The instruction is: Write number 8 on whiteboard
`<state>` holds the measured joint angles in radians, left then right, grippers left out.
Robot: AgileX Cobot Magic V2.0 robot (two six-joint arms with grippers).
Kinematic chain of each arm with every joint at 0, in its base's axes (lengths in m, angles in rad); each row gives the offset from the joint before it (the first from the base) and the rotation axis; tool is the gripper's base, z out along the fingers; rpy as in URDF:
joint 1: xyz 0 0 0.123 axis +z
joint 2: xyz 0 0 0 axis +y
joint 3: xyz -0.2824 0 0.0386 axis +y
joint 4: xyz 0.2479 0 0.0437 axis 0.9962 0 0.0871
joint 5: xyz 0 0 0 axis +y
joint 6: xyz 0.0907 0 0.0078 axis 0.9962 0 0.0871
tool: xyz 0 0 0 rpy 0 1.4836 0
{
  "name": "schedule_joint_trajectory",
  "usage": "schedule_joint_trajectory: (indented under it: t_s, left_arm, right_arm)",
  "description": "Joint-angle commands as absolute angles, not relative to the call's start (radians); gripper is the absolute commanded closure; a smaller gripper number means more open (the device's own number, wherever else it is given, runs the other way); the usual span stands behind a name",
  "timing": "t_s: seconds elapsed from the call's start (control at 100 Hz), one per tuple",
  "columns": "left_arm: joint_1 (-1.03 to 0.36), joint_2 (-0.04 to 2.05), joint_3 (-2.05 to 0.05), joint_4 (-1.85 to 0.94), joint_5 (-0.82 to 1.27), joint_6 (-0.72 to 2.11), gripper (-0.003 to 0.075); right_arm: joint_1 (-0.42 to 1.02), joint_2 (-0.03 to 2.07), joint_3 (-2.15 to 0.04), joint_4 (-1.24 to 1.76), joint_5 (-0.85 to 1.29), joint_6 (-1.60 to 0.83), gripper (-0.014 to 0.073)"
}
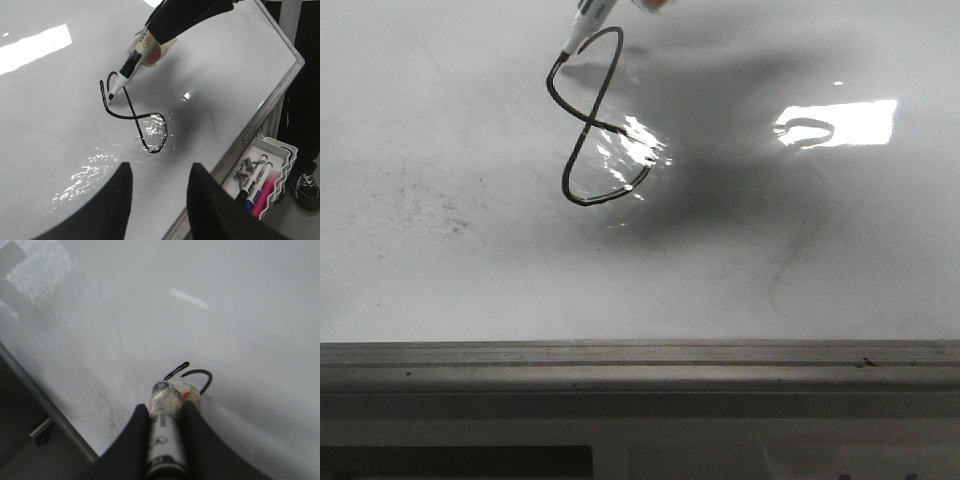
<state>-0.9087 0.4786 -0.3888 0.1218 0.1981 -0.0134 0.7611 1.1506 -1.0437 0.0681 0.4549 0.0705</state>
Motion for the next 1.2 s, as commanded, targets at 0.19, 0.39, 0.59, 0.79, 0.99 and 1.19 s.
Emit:
schedule_joint_trajectory:
  t_s: [0.19, 0.39, 0.59, 0.79, 0.99, 1.19]
  left_arm:
    - [-0.916, 0.558, -0.377, 0.116, 0.033, -0.024, 0.0477]
    - [-0.946, 0.733, -0.369, 0.135, -0.113, -0.021, 0.0416]
    - [-0.980, 0.905, -0.388, 0.185, -0.211, -0.021, 0.0363]
    - [-0.980, 1.003, -0.397, 0.185, -0.339, -0.020, 0.0363]
    - [-0.980, 1.037, -0.397, 0.185, -0.352, -0.018, 0.0365]
    - [-0.980, 1.038, -0.397, 0.185, -0.352, -0.018, 0.0624]
  right_arm:
    - [0.859, 1.109, -1.036, 0.056, 0.465, 0.044, 0.0645]
    - [0.908, 1.163, -1.018, 0.058, 0.491, 0.054, 0.0645]
    - [0.914, 1.163, -1.018, 0.106, 0.500, 0.063, 0.0645]
    - [0.916, 1.163, -1.018, 0.133, 0.555, 0.063, 0.0645]
    - [0.916, 1.163, -1.020, 0.172, 0.564, 0.063, 0.0645]
    - [0.916, 1.163, -1.020, 0.204, 0.575, 0.063, 0.0645]
